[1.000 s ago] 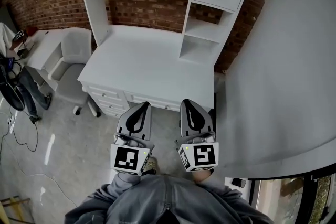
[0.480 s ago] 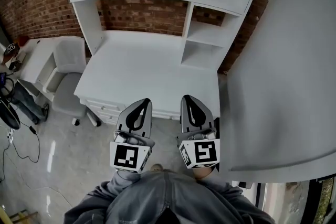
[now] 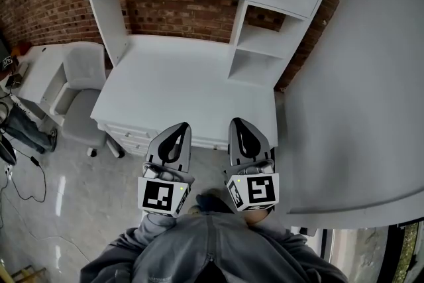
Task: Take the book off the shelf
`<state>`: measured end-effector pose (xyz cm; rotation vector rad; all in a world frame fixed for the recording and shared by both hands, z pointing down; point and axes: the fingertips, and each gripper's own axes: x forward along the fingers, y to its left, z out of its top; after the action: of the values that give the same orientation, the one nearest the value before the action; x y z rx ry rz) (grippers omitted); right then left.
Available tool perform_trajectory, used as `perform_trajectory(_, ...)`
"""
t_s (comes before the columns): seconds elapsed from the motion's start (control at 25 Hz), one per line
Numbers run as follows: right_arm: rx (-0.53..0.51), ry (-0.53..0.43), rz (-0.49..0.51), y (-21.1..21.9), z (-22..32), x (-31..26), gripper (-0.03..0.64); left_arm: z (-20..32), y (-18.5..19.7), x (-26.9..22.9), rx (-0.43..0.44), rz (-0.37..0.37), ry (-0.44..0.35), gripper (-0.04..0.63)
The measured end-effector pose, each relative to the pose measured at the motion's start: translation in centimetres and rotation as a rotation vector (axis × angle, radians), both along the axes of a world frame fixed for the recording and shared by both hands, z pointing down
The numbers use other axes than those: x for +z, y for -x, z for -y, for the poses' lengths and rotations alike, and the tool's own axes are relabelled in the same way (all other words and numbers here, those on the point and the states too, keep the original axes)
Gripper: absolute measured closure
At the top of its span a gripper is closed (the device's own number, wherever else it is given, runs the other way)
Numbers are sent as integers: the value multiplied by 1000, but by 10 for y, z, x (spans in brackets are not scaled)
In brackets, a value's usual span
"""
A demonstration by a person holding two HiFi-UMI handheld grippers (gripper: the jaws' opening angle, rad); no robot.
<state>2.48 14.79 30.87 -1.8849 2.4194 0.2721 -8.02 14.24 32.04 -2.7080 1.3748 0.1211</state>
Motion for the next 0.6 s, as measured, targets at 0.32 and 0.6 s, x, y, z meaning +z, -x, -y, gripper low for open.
perform_trajectory(0.32,-23,-12,0,1,18,1,589,17,0,3,-10,-11,-11,589)
perform_trajectory(0.6,-31,-16,14,-3,56,6,589,55,-2,6,-29,-2,-14,589)
